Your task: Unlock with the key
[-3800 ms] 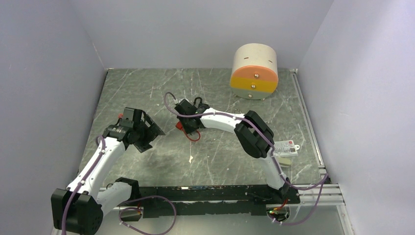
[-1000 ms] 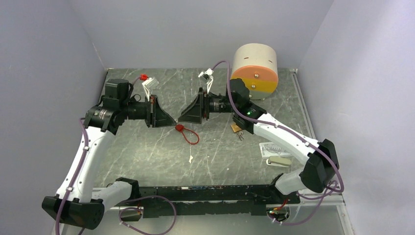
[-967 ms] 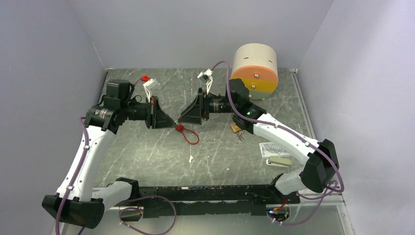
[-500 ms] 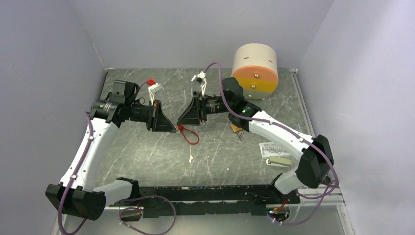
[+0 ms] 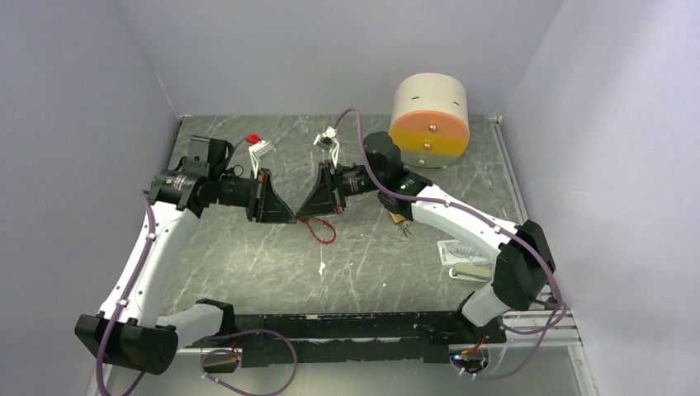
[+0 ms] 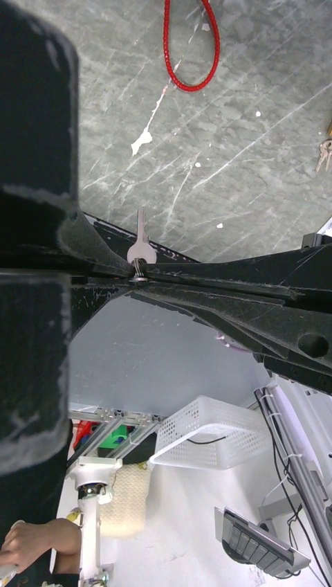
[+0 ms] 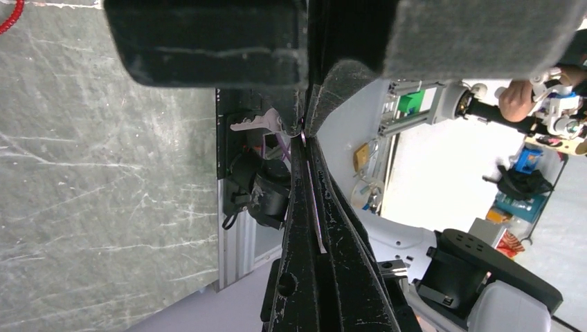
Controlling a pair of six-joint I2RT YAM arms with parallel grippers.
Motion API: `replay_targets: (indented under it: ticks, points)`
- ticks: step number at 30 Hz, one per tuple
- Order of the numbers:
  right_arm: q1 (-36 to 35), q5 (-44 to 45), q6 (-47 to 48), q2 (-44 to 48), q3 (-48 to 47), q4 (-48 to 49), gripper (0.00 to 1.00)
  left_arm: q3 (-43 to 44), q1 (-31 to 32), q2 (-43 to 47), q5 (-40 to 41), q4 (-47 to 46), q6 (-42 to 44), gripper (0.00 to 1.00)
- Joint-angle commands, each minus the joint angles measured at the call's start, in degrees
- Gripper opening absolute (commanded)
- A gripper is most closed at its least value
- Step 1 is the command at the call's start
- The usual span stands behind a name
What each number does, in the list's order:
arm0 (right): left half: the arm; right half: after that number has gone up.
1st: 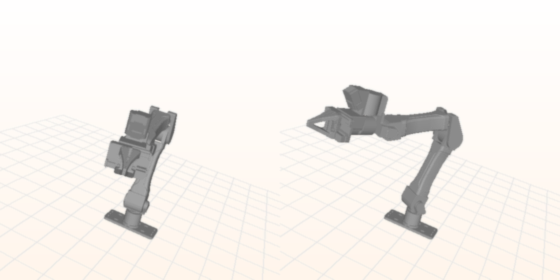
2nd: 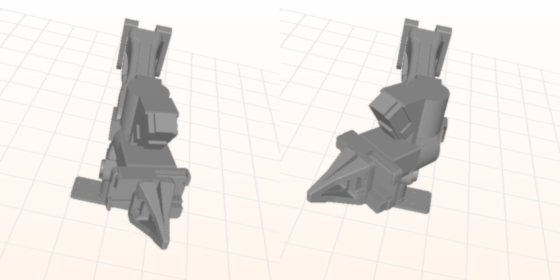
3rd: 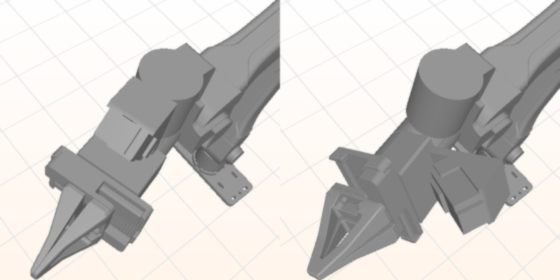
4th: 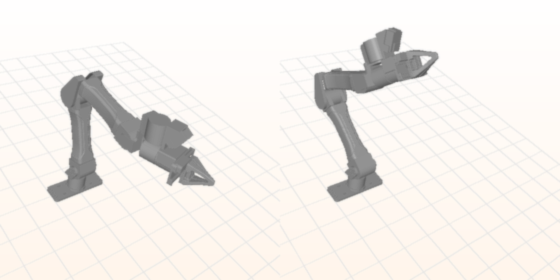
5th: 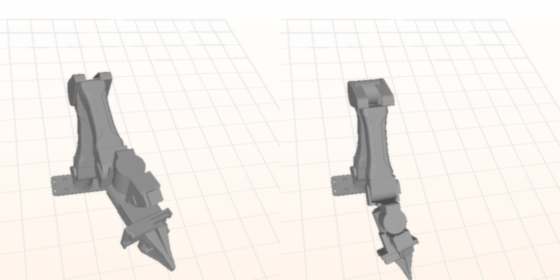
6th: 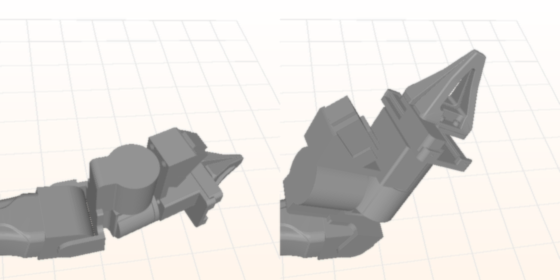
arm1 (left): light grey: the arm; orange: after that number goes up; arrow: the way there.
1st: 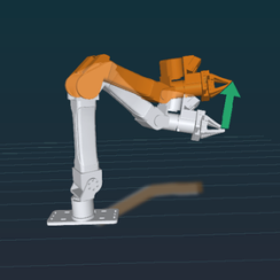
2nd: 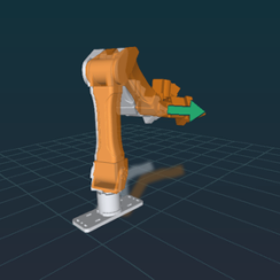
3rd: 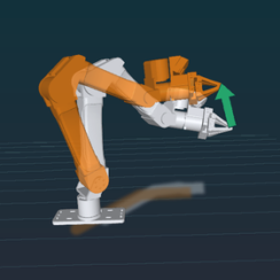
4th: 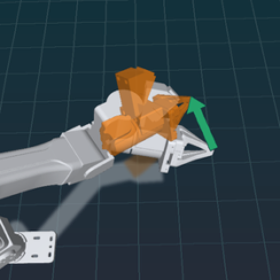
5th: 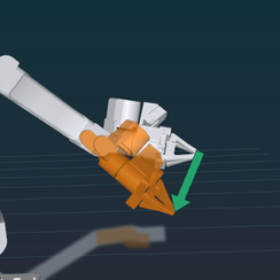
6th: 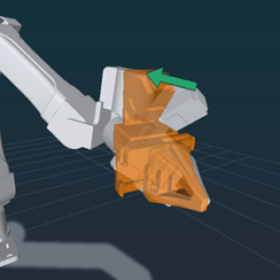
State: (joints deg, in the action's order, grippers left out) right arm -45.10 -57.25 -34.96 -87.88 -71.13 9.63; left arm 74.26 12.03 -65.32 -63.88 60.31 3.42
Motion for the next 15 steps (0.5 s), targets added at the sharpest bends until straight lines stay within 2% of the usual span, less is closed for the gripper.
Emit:
replay_targets:
  ticks: [1,3,5,8,10,15]
  points:
    - [-0.2,-2.3,-1.8,0.3,-1.4,5.6,0.0,0.2,0.1,1.4,-2.8,-1.1,1.0,0.03]
    - [-0.1,-2.2,-3.5,0.7,-0.3,8.3,0.0,0.4,0.1,1.5,-3.4,-0.8,1.2,0.03]
    - [-0.1,-1.3,-5.3,1.5,1.0,11.2,0.0,0.4,0.1,1.6,-4.1,-1.2,0.8,0.07]
    - [0.0,1.5,-7.3,3.1,3.4,15.3,0.0,0.2,0.1,2.1,-5.1,-3.9,-2.0,0.22]
    - [0.1,3.3,-10.1,4.1,5.3,19.4,0.0,-0.2,0.1,2.8,-6.1,-6.1,-4.7,0.35]
    - [1.1,8.4,-18.1,6.9,10.1,29.7,0.0,-2.5,0.1,5.8,-8.0,-14.3,-13.3,0.58]
